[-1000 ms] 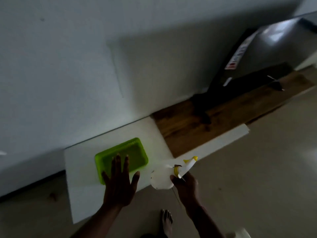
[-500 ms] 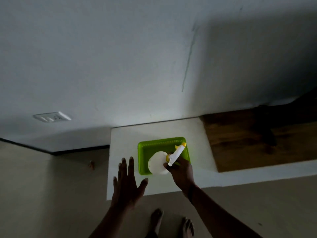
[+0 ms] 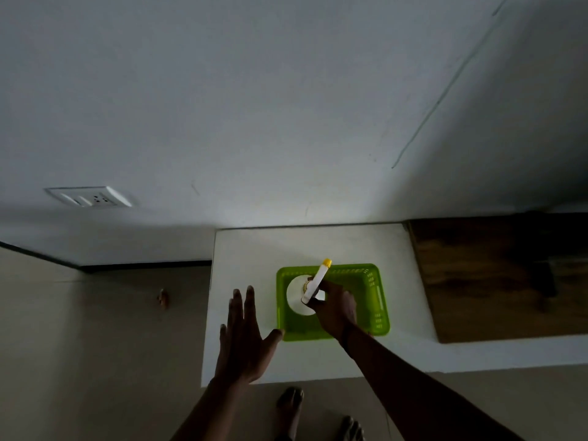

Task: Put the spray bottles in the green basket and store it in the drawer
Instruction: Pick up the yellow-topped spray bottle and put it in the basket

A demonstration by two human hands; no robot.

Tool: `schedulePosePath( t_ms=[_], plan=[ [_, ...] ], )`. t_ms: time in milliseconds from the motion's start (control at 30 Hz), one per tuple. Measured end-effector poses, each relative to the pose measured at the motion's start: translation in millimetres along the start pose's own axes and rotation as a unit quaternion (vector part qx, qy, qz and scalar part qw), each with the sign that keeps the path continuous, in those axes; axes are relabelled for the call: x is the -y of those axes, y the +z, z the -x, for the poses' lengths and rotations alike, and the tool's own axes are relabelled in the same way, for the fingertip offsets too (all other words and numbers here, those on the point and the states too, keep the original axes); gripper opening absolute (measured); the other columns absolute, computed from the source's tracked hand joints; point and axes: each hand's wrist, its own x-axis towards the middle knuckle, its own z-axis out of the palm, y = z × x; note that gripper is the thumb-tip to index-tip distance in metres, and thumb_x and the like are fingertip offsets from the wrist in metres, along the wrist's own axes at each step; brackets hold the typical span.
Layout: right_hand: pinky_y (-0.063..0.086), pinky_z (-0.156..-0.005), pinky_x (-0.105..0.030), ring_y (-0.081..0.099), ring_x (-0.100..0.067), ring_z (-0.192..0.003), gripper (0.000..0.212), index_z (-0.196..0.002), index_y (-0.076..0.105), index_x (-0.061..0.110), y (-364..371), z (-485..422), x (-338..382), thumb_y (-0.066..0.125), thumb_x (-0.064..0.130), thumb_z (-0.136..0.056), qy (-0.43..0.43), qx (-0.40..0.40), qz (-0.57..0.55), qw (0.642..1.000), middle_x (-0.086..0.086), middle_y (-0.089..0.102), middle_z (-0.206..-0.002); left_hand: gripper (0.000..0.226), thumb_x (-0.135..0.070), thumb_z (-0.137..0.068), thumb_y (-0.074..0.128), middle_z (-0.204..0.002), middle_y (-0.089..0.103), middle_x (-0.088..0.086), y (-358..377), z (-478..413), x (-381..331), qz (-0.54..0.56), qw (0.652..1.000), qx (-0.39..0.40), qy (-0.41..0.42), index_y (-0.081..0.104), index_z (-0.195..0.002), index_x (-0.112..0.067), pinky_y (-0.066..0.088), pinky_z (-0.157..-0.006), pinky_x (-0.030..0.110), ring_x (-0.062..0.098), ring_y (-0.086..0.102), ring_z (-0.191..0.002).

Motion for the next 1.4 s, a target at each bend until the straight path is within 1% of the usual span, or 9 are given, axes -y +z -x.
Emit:
schedulePosePath(
  t_ms=[233, 433, 600, 733, 900, 1000, 1167, 1267, 1400],
  plan=[
    [0.041, -0.056, -0.001, 0.064, -0.004, -0.082, 0.033, -0.109, 0.073, 0.021, 18.4, -12.8, 5.8, 0.078, 0.017, -0.077, -0.001, 0.011, 0.011, 1.000, -0.001, 0.076, -0.103, 0.103, -0.079, -0.071, 0.038, -0.156, -0.032, -0.007, 1.3, -19.9, 11.9, 0.022, 1.000, 0.016, 0.004, -0.033, -0.138, -0.048, 0.006, -0.117, 0.061, 0.016, -0.021, -0.145],
    [0.044, -0.054, 0.002, 0.069, -0.012, -0.090, 0.036, -0.113, 0.071, 0.013, 27.8, -18.7, 6.9, 0.077, 0.007, -0.078, 0.017, 0.016, -0.002, 1.000, -0.007, 0.075, -0.106, 0.104, -0.079, -0.073, 0.041, -0.155, -0.035, -0.007, -2.7, -30.7, 18.1, 0.018, 0.999, 0.026, 0.026, -0.033, -0.139, -0.047, 0.003, -0.116, 0.060, 0.017, -0.023, -0.145],
    [0.052, -0.072, -0.018, 0.071, -0.018, -0.096, 0.036, -0.113, 0.070, 0.013, 31.6, -21.9, 5.5, 0.077, 0.008, -0.078, 0.025, 0.024, 0.000, 0.999, -0.005, 0.075, -0.107, 0.102, -0.077, -0.074, 0.040, -0.156, -0.033, -0.007, -3.7, -42.8, 17.8, 0.002, 0.999, 0.033, 0.028, -0.037, -0.135, -0.050, 0.004, -0.117, 0.060, 0.016, -0.023, -0.145],
    [0.052, -0.074, -0.022, 0.071, -0.019, -0.098, 0.030, -0.108, 0.072, 0.013, 29.9, -26.7, 3.3, 0.078, 0.012, -0.078, 0.019, 0.028, 0.021, 0.999, -0.003, 0.074, -0.108, 0.106, -0.089, -0.065, 0.028, -0.157, -0.030, -0.004, -3.1, -46.0, 12.1, -0.001, 0.999, 0.029, 0.037, -0.036, -0.137, -0.045, 0.003, -0.117, 0.059, 0.015, -0.023, -0.144],
    [0.055, -0.089, -0.040, 0.067, -0.024, -0.106, 0.060, -0.133, 0.057, 0.019, 13.2, -16.0, -5.9, 0.076, 0.013, -0.076, 0.008, 0.030, 0.069, 0.997, -0.007, 0.068, -0.124, 0.105, -0.087, -0.069, 0.023, -0.158, -0.031, -0.002, 8.3, -36.7, 7.9, -0.007, 0.999, 0.036, 0.019, -0.029, -0.145, -0.036, 0.003, -0.116, 0.060, 0.018, -0.019, -0.147],
    [0.054, -0.090, -0.044, 0.067, -0.028, -0.108, 0.062, -0.137, 0.052, 0.017, -8.6, -2.0, -21.8, 0.073, 0.010, -0.079, 0.030, -0.009, 0.055, 0.998, -0.008, 0.066, -0.127, 0.103, -0.076, -0.081, 0.037, -0.158, -0.031, 0.000, 21.4, -24.6, 0.7, -0.015, 0.999, 0.049, 0.003, -0.028, -0.146, -0.031, 0.005, -0.117, 0.060, 0.020, -0.018, -0.148],
    [0.054, -0.079, -0.024, 0.071, -0.018, -0.093, 0.057, -0.134, 0.056, 0.018, -50.9, 32.4, -68.4, 0.070, 0.004, -0.081, 0.083, -0.066, -0.018, 0.994, -0.004, 0.067, -0.126, 0.106, -0.080, -0.075, 0.024, -0.159, -0.029, 0.003, 57.2, 5.9, -23.9, -0.024, 0.999, 0.043, -0.002, -0.027, -0.148, -0.021, 0.008, -0.117, 0.058, 0.022, -0.014, -0.149],
    [0.042, -0.057, 0.001, 0.070, -0.011, -0.084, 0.055, -0.131, 0.058, 0.023, -79.0, 60.2, -105.6, 0.071, 0.003, -0.081, 0.124, -0.111, -0.060, 0.984, -0.002, 0.068, -0.124, 0.105, -0.070, -0.084, 0.039, -0.161, -0.023, 0.008, 89.5, 29.3, -45.7, -0.052, 0.998, 0.028, -0.009, -0.029, -0.145, -0.019, 0.010, -0.118, 0.059, 0.026, -0.011, -0.150],
    [0.043, -0.054, -0.007, 0.067, -0.006, -0.079, 0.056, -0.131, 0.055, 0.029, -120.7, 111.2, -161.9, 0.069, 0.007, -0.082, 0.171, -0.148, -0.111, 0.968, 0.001, 0.065, -0.128, 0.098, -0.056, -0.090, 0.046, -0.163, -0.019, 0.010, 139.8, 62.1, -83.0, -0.096, 0.995, 0.016, 0.033, -0.028, -0.144, -0.021, 0.010, -0.119, 0.058, 0.026, -0.010, -0.151]
  ],
)
